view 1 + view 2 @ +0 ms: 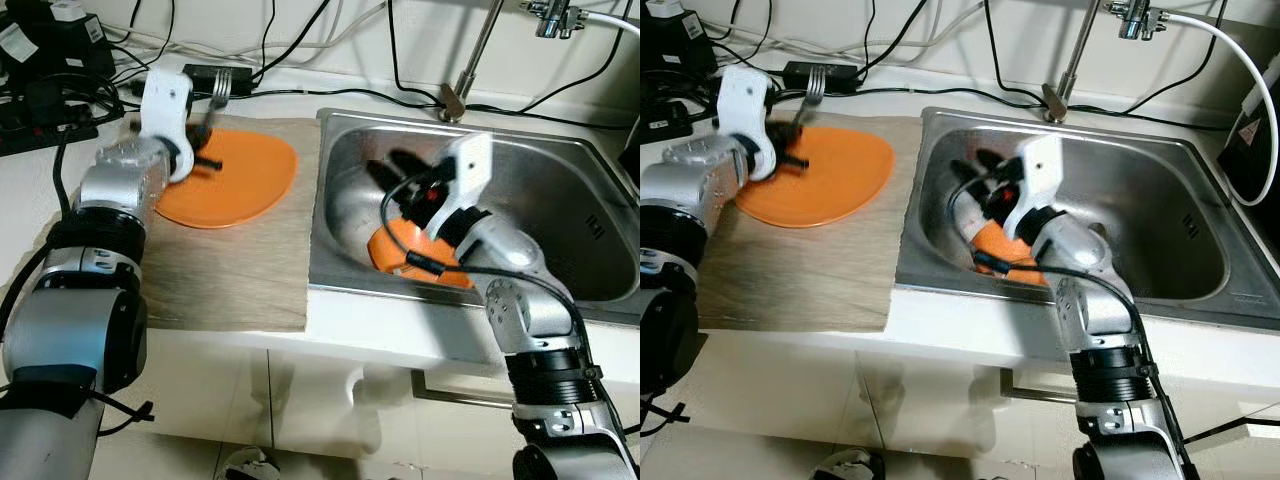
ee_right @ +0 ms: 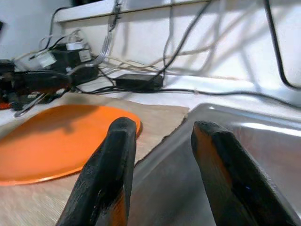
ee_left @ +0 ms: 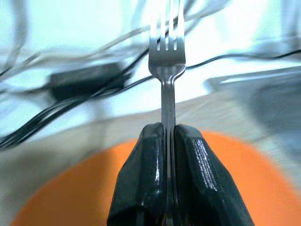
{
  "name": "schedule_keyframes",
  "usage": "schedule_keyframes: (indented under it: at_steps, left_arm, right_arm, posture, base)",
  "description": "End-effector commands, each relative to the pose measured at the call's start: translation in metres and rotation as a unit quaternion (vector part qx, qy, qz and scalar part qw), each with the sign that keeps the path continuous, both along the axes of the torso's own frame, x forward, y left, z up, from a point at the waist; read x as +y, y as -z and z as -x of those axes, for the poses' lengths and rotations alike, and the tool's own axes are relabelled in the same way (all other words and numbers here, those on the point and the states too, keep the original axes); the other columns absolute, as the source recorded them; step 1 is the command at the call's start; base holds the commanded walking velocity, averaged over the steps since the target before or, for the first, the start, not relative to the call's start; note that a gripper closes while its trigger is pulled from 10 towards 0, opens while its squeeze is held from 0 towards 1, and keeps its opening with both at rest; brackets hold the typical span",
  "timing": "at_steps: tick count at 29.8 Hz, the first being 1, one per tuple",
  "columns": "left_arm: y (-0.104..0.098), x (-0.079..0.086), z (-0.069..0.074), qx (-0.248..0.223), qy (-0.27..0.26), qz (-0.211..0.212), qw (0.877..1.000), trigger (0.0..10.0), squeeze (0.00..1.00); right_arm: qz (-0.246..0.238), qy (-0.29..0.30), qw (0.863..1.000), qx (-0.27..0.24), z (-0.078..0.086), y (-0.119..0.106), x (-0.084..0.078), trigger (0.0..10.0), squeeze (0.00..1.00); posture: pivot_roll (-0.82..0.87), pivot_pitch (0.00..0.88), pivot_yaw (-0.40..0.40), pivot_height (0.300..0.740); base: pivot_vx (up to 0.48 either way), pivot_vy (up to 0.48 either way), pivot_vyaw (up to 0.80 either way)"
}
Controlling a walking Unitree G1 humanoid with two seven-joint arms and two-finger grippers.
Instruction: Kitchen organization
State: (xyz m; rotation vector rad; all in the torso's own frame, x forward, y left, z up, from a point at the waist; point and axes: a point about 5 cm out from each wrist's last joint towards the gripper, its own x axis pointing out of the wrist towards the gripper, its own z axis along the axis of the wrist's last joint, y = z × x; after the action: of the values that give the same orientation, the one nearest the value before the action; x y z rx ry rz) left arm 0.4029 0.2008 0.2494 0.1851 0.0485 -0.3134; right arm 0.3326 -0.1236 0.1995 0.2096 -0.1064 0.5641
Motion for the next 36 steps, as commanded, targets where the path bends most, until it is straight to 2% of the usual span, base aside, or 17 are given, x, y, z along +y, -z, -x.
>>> schedule_keyframes:
  at_steps: [1,2,3,4,7,8,10,13,17,27,28,31,32,34,35,36]
  left_arm:
    - [-0.005,-0.016,0.007,-0.039,0.058,-0.009,0.998,0.0,0.00]
    - [-0.005,-0.016,0.007,-0.039,0.058,-0.009,0.998,0.0,0.00]
    - [-0.009,-0.030,0.018,-0.084,0.094,-0.021,0.992,0.0,0.00]
    - [-0.009,-0.030,0.018,-0.084,0.094,-0.021,0.992,0.0,0.00]
    - [-0.009,-0.047,0.030,-0.122,0.128,-0.076,0.981,0.0,0.00]
    - [-0.009,-0.047,0.030,-0.122,0.128,-0.076,0.981,0.0,0.00]
    - [-0.007,-0.057,0.038,-0.147,0.149,-0.116,0.971,0.0,0.00]
    - [-0.010,-0.065,0.044,-0.164,0.165,-0.116,0.966,0.0,0.00]
    - [-0.009,-0.074,0.053,-0.172,0.194,-0.130,0.957,0.0,0.00]
    - [-0.009,-0.096,0.074,-0.192,0.264,-0.068,0.943,0.0,0.00]
    - [-0.008,-0.099,0.078,-0.189,0.281,-0.060,0.939,0.0,0.00]
    - [-0.008,-0.100,0.080,-0.187,0.292,-0.055,0.936,0.0,0.00]
    - [-0.007,-0.103,0.083,-0.188,0.303,-0.051,0.933,0.0,0.00]
    - [-0.007,-0.105,0.086,-0.188,0.313,-0.046,0.930,0.0,0.00]
    - [-0.007,-0.106,0.087,-0.191,0.316,-0.047,0.928,0.0,0.00]
    - [-0.007,-0.106,0.088,-0.193,0.317,-0.048,0.927,0.0,0.00]
  right_arm:
    - [-0.049,0.004,0.999,0.007,0.002,-0.007,0.001,10.0,0.79]
    - [-0.049,0.004,0.999,0.007,0.002,-0.007,0.001,10.0,0.79]
    - [-0.110,-0.010,0.994,0.015,0.004,-0.012,0.009,10.0,1.00]
    - [-0.110,-0.010,0.994,0.015,0.004,-0.012,0.009,10.0,1.00]
    - [-0.170,-0.042,0.984,0.017,0.006,-0.020,0.016,10.0,1.00]
    - [-0.170,-0.042,0.984,0.017,0.006,-0.020,0.016,10.0,1.00]
    - [-0.203,-0.084,0.975,0.015,0.012,-0.027,0.023,10.0,1.00]
    - [-0.215,-0.113,0.970,0.013,0.016,-0.032,0.027,10.0,1.00]
    - [-0.223,-0.121,0.967,0.010,0.017,-0.037,0.026,10.0,1.00]
    - [-0.264,-0.106,0.959,0.011,0.010,-0.049,0.018,10.0,1.00]
    - [-0.271,-0.108,0.956,0.012,0.010,-0.050,0.018,10.0,0.60]
    - [-0.275,-0.110,0.955,0.013,0.010,-0.051,0.018,10.0,0.60]
    - [-0.280,-0.115,0.953,0.015,0.010,-0.052,0.018,10.0,0.00]
    - [-0.288,-0.123,0.950,0.020,0.010,-0.052,0.019,10.0,0.00]
    - [-0.294,-0.125,0.947,0.024,0.010,-0.052,0.019,1.5,0.00]
    - [-0.298,-0.126,0.946,0.026,0.009,-0.052,0.019,1.5,0.00]
  posture:
    - [0.07,0.000,-0.041,0.740]
    - [0.07,0.000,-0.041,0.740]
    - [0.07,0.000,-0.048,0.740]
    - [0.07,0.000,-0.048,0.740]
    - [0.07,0.000,-0.056,0.740]
    - [0.07,0.000,-0.056,0.740]
    - [0.07,0.000,-0.062,0.740]
    - [0.07,0.000,-0.068,0.740]
    - [0.06,0.000,-0.069,0.740]
    - [0.06,0.005,-0.074,0.740]
    - [0.06,0.005,-0.076,0.740]
    - [0.06,0.005,-0.076,0.740]
    - [0.06,0.005,-0.077,0.740]
    - [0.06,0.004,-0.080,0.740]
    - [0.06,0.004,-0.080,0.740]
    - [0.06,0.004,-0.080,0.740]
  base:
    - [0.000,0.000,0.00]
    - [0.000,0.000,0.00]
    - [0.000,0.000,0.00]
    - [0.000,0.000,0.00]
    - [0.000,0.000,0.00]
    - [0.000,0.000,0.00]
    - [0.000,0.000,0.00]
    - [0.000,0.000,0.00]
    - [0.000,0.000,0.00]
    - [0.000,0.000,0.00]
    - [0.000,0.000,0.00]
    - [0.000,0.000,0.00]
    - [0.000,0.000,0.00]
    - [0.000,0.000,0.00]
    - [0.000,0.000,0.00]
    - [0.000,0.000,0.00]
